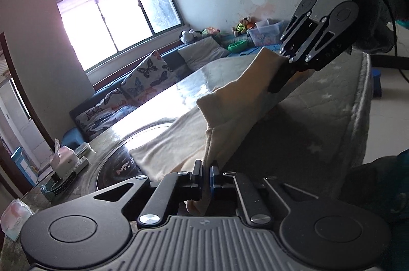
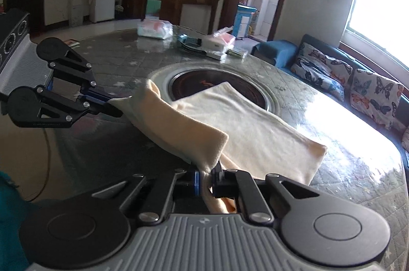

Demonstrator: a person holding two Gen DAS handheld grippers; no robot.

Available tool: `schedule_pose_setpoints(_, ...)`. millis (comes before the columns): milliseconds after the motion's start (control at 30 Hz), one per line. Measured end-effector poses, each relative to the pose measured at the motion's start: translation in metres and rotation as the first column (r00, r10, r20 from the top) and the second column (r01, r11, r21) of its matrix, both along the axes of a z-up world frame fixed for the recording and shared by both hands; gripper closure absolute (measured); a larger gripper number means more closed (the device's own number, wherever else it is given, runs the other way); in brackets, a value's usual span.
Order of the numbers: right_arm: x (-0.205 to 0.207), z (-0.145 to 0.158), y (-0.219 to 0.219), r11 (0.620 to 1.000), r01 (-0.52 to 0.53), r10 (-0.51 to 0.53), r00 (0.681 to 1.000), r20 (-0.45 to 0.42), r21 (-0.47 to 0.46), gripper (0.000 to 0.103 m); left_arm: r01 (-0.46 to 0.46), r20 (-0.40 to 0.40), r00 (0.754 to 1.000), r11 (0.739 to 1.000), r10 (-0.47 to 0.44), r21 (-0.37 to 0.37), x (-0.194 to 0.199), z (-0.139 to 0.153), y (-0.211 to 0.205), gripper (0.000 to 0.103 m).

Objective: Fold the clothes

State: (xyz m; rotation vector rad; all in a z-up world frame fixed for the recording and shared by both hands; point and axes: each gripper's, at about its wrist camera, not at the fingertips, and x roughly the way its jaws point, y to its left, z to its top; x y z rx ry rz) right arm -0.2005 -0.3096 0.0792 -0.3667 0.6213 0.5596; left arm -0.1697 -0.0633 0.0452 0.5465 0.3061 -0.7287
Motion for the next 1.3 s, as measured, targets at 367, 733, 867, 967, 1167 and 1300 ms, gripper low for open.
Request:
schedule_pose_setpoints(367, -0.046, 0.03, -0.003, 0.997, -0.07, 0.071, 0.995, -0.065, 0.022, 0.095, -0.005, -0.032, 0.999, 0.998, 0.003, -0.055, -0.027, 0.024, 0.008, 0.097)
schedule_pose_setpoints(733, 0.029, 0.038, -0.013, 0.999, -0.012, 0.015, 0.998, -0.064, 0.049, 0.095, -0.114, -0.035, 0.993, 0.99, 0.111, -0.081, 0.067, 0.027, -0.018, 0.097)
schedule_pose_setpoints(867, 0.075, 0.031, -0.015, 0.999, 0.007, -0.004, 0.997, -0.076, 0.039, 0.095, -0.196, -0.086, 0.978, 0.978, 0.19, -0.07, 0.114, 0.015, -0.031, 0.097)
schedule_pose_setpoints(967, 0.112, 0.018, -0.014, 0.999, 0.026, -0.023, 0.995, -0.094, 0.037, 0.095, -0.255, -0.138, 0.959, 0.966, 0.247, -0.048, 0.147, -0.001, -0.04, 0.097)
schedule_pose_setpoints(1167, 0.164, -0.026, -0.016, 0.992, 0.117, -0.109, 0.983, -0.15, 0.044, 0.093, -0.33, -0.172, 0.93, 0.944, 0.326, 0.007, 0.185, -0.03, -0.058, 0.097)
schedule_pose_setpoints(1300, 0.178, -0.051, -0.027, 0.971, 0.218, -0.2, 0.966, -0.166, 0.096, 0.083, -0.352, -0.197, 0.917, 0.936, 0.347, 0.014, 0.196, -0.038, -0.062, 0.095)
